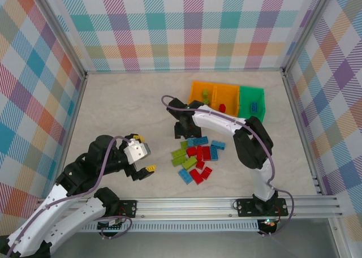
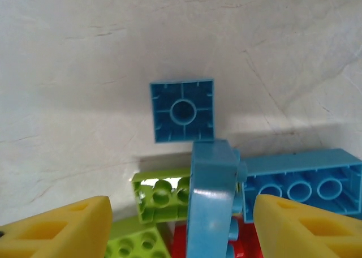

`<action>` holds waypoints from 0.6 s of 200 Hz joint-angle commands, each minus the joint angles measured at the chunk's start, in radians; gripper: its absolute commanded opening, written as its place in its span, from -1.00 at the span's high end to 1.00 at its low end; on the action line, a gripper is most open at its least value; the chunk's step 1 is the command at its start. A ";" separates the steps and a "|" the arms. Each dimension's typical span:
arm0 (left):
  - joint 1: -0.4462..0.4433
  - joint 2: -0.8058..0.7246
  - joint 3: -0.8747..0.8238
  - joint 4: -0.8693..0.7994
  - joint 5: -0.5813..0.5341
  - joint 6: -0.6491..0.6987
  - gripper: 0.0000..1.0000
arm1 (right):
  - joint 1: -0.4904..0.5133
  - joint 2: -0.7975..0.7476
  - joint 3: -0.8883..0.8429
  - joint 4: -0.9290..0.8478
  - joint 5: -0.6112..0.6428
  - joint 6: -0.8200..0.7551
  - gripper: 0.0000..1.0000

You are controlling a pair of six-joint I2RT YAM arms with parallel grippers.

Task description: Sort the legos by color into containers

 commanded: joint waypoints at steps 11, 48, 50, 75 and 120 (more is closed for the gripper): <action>-0.007 -0.009 -0.021 0.027 0.032 0.013 -1.00 | 0.000 0.026 0.024 -0.069 0.050 -0.008 -0.23; -0.006 -0.008 -0.034 0.054 0.032 0.004 -1.00 | -0.001 0.024 0.004 -0.055 0.056 -0.004 0.28; -0.007 -0.007 -0.034 0.055 0.032 0.004 -1.00 | 0.000 0.023 0.003 -0.055 0.058 -0.004 0.30; -0.007 -0.015 -0.036 0.064 0.059 0.006 -1.00 | -0.004 0.018 0.002 -0.068 0.071 -0.001 0.44; -0.007 -0.054 -0.043 0.077 0.155 0.043 -1.00 | -0.011 -0.094 -0.033 -0.053 0.094 0.000 0.63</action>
